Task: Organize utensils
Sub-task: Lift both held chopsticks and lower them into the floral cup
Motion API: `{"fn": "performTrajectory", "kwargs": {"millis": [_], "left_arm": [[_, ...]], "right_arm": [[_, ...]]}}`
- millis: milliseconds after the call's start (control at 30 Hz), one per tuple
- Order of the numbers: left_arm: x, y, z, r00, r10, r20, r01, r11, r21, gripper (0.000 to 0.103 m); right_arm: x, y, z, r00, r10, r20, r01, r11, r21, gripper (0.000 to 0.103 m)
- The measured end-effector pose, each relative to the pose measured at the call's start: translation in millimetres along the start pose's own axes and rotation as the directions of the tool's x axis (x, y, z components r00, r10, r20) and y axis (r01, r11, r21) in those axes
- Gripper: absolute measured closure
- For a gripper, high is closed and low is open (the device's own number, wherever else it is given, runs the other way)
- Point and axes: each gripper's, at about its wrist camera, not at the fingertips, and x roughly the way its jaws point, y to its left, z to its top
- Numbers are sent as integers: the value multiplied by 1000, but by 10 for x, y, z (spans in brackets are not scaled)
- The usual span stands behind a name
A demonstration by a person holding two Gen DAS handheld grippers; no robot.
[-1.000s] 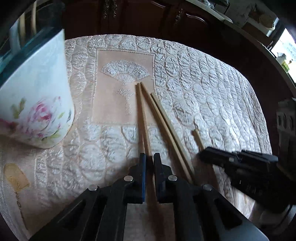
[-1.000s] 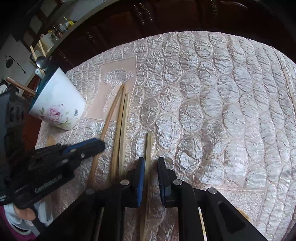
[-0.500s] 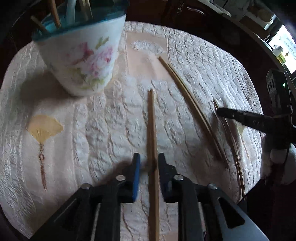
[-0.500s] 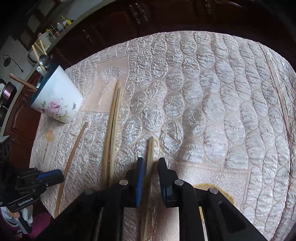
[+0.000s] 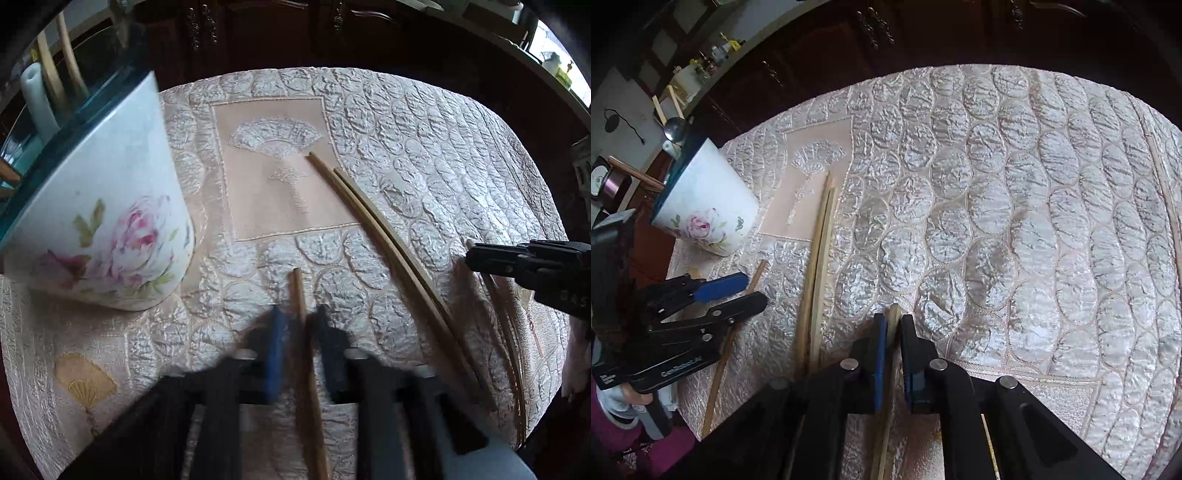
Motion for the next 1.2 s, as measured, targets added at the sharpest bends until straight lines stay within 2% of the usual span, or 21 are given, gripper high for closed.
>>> {"fn": "performTrajectory", "kwargs": {"millis": [100,233,367,567,700,833,1000,1200], "left_arm": [[-267,246,-18,995,-103,11,104,991,-89,98],[-771,443,-55,987,-131,97,142,982,-120,98],[-1314,581,-127,968,-149,200,178,974,-139,98],[-1847,736,-228,944,-139,300,194,967,-164,98],[-2204,824,-272,921,-130,368,202,965,-165,98],[-2441,869,-179,899,-142,413,226,961,-160,98],[-2770,932,25,872,-122,474,216,965,-150,98],[-3033,1043,278,841,-47,539,149,978,-148,98]], "right_arm": [[-257,60,54,998,47,46,-46,999,-11,96],[-611,291,119,991,83,108,-77,995,-62,96],[-923,565,206,977,129,167,-111,987,-116,96],[-1275,917,300,959,176,221,-134,972,-194,96],[-1407,1158,392,948,202,247,-142,960,-240,96],[-1519,1337,554,932,226,282,-149,951,-272,96],[-1782,1626,843,908,252,335,-139,935,-326,96],[-1996,1978,1209,886,259,386,-104,919,-380,96]]}}
